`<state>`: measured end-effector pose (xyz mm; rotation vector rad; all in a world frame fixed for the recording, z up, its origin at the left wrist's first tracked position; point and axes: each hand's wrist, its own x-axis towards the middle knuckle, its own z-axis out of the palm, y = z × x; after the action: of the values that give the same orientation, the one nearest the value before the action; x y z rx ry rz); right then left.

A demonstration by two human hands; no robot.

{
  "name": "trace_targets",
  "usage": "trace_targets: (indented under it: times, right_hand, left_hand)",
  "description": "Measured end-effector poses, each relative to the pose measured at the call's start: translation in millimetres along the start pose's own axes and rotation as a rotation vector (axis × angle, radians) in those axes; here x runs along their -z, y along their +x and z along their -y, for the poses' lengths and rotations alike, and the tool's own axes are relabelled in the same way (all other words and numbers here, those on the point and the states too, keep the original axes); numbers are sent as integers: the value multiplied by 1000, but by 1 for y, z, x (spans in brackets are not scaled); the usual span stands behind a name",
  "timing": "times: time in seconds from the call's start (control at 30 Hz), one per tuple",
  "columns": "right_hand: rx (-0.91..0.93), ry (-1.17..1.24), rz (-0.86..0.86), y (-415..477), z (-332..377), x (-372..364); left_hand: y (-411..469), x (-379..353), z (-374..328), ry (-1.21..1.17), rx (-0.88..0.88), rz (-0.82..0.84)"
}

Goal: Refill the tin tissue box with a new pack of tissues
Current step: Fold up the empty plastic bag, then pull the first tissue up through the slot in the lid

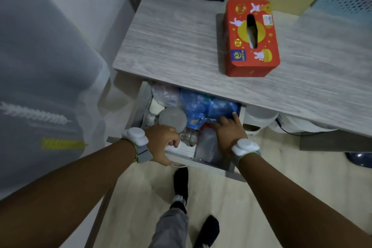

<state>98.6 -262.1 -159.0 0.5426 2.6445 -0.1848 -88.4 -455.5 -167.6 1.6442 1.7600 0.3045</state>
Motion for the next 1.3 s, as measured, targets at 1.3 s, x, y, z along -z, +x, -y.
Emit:
trace_targets:
  times: [1.3]
  right_hand:
    - [120, 66, -459, 34, -242, 237]
  left_hand:
    - [249, 215, -105, -7, 633, -405]
